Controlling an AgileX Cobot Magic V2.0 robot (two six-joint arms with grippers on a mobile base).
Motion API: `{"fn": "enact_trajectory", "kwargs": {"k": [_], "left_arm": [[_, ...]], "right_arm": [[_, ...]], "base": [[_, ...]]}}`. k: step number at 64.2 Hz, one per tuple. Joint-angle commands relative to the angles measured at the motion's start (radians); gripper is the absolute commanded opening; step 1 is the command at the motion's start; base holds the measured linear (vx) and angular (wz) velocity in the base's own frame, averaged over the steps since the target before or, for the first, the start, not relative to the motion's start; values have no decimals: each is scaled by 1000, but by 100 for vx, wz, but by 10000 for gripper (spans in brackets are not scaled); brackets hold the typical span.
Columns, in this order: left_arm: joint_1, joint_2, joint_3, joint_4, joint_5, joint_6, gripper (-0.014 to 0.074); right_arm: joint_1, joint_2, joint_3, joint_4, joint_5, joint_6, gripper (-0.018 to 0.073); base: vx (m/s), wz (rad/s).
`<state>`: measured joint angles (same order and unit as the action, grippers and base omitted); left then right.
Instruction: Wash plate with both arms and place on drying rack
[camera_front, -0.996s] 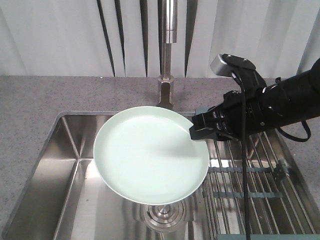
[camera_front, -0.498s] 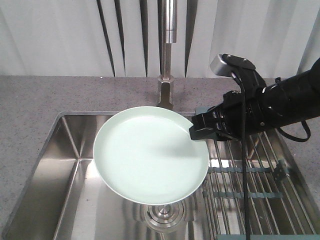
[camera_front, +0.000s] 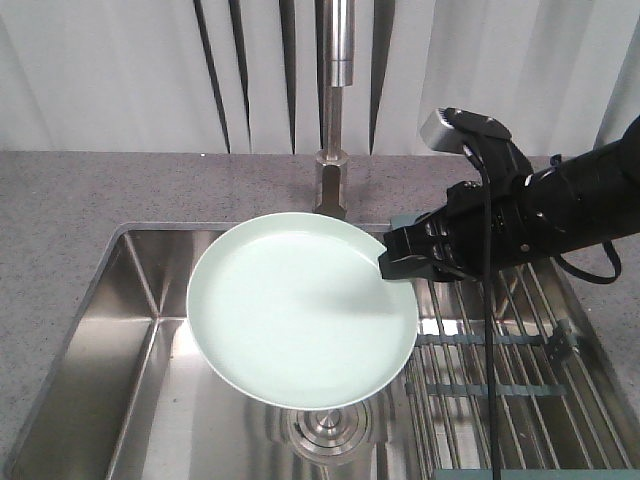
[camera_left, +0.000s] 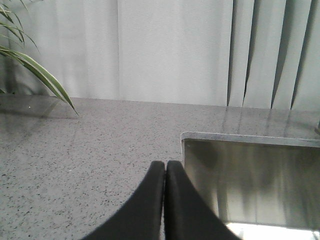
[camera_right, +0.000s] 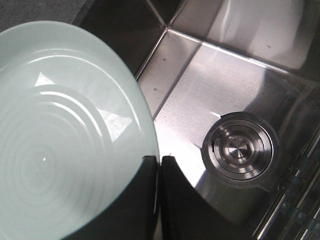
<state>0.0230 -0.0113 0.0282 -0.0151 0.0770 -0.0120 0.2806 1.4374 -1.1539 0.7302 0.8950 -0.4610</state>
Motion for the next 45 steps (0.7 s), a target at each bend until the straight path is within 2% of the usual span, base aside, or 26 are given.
{"fn": "enact_trajectory", "kwargs": {"k": [1, 12, 24, 32, 45], "left_arm": [[1, -14, -34, -2, -88, -5, -7], [1, -14, -67, -2, -136, -7, -7], [1, 1, -244, -2, -118, -10, -7], [1, 72, -406, -2, -77, -9, -7], [1, 267, -655, -1, 79, -5, -7]], "right_arm": [[-4, -36, -23, 44, -25, -11, -7], [-4, -36, -23, 44, -25, -11, -7], [-4, -36, -23, 44, -25, -11, -7], [-4, -36, -23, 44, -25, -11, -7], [-4, -36, -23, 44, -22, -11, -7]], "base": [[0, 0], [0, 0], [0, 0], [0, 0], [0, 0]]}}
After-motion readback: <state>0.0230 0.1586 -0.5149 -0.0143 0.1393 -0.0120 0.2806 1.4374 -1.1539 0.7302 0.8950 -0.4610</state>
